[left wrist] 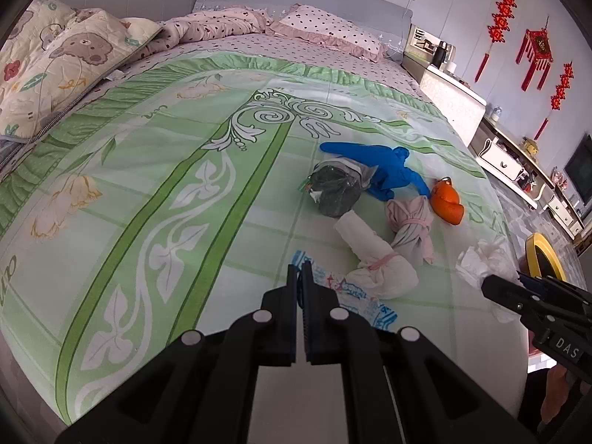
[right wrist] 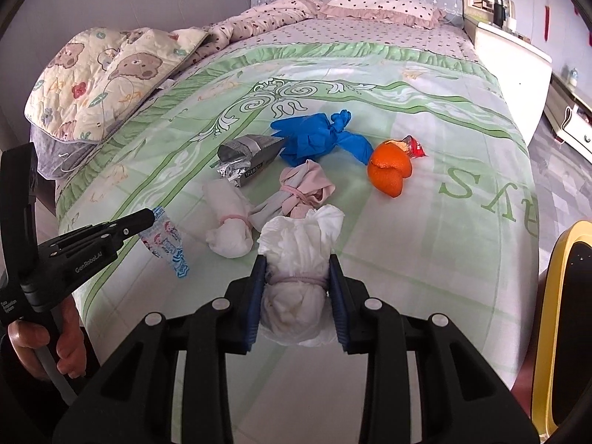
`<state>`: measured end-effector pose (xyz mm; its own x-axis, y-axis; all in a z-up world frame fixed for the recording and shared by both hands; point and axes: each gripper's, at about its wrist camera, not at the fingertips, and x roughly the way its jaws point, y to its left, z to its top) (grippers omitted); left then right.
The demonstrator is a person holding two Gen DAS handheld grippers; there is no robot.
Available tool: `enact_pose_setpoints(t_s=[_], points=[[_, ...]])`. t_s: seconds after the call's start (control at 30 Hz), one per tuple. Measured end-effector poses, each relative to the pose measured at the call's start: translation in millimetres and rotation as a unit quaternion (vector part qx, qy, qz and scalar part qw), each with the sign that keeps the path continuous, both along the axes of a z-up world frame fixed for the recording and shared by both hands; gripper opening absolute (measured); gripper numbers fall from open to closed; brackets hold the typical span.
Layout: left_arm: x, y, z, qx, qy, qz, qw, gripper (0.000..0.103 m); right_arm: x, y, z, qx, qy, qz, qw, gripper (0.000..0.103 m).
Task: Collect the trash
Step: 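Carry the water bottle and tissue bundle over the yellow-rimmed bin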
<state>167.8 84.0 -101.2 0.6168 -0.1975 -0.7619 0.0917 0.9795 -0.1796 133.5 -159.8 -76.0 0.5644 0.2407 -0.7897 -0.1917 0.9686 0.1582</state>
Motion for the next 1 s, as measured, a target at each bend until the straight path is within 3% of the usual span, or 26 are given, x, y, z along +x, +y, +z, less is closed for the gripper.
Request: enact_pose_setpoints(t_s=[0.47,1.0], points=[[-20,-29,57,-0.009,-0.043,-0.030,0.9986,0.002,-37,-50,46,-0.001,-0.032,-0.018,0.999,0.031],[-21,-163,103,-0.015,-0.075,-0.126,0.9890,0.002,-74,-194,95,-0.013,-0.069,-0.132,0.989,0.031]])
